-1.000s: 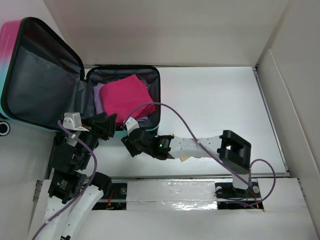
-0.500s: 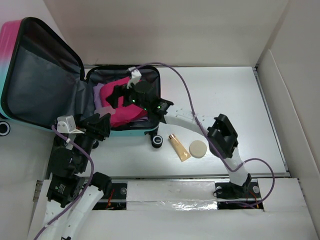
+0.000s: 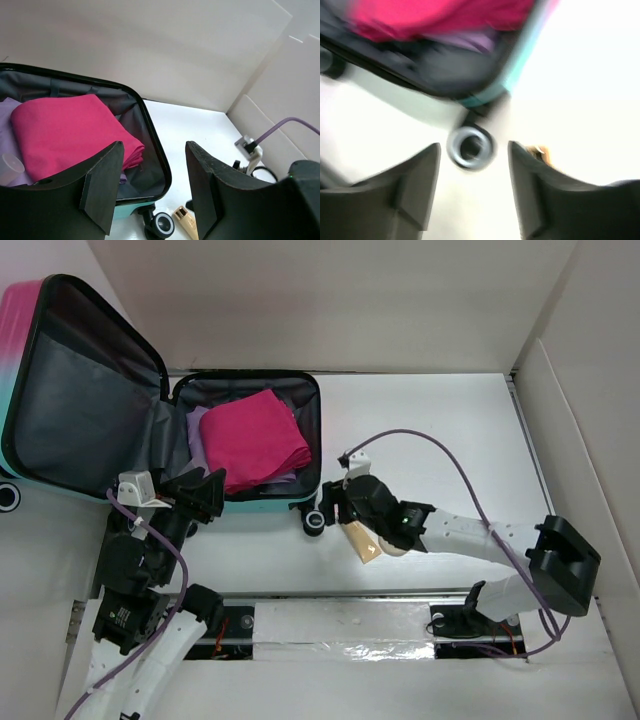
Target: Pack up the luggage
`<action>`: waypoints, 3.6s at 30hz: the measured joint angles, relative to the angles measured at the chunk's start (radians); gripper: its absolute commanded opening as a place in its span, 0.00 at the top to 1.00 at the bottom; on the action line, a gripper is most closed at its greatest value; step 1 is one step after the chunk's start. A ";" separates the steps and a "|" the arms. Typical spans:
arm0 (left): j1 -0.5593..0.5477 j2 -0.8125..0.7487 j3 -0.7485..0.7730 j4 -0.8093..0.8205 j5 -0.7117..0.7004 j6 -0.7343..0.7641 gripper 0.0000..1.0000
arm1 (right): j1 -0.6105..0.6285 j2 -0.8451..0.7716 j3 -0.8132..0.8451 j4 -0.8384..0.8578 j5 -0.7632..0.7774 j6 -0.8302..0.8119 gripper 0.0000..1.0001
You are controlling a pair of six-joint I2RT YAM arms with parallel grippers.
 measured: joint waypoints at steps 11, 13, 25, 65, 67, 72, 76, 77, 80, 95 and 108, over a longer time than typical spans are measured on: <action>0.000 0.011 0.000 0.008 0.028 0.000 0.51 | 0.009 0.301 0.048 -0.262 0.172 0.001 0.34; 0.000 0.011 0.000 0.008 0.028 0.000 0.51 | 0.011 0.331 0.089 -0.270 0.181 -0.004 0.49; 0.000 0.011 0.000 0.008 0.035 0.000 0.51 | 0.010 0.221 0.162 -0.399 0.224 -0.045 0.65; -0.009 -0.017 0.000 0.014 0.053 0.000 0.50 | -0.261 -0.187 -0.271 -0.500 0.129 0.224 0.31; -0.009 -0.019 0.000 0.014 0.053 0.000 0.50 | -0.280 -0.166 -0.271 -0.491 0.109 0.219 0.36; -0.010 -0.027 0.000 0.015 0.052 0.000 0.50 | -0.361 -0.143 -0.281 -0.390 -0.025 0.182 0.72; -0.021 -0.028 0.000 0.014 0.051 0.000 0.50 | -0.407 -0.108 -0.304 -0.315 -0.119 0.154 0.94; -0.021 -0.028 0.000 0.014 0.051 0.000 0.50 | -0.409 -0.109 -0.304 -0.306 -0.130 0.151 1.00; -0.021 -0.028 0.000 0.014 0.051 0.000 0.50 | -0.409 -0.126 -0.304 -0.296 -0.145 0.140 0.99; -0.021 -0.029 0.000 0.014 0.050 0.000 0.50 | -0.408 -0.084 -0.300 -0.276 -0.137 0.117 0.58; -0.021 -0.029 0.000 0.014 0.050 0.000 0.50 | -0.327 -0.175 -0.233 -0.235 -0.170 0.098 1.00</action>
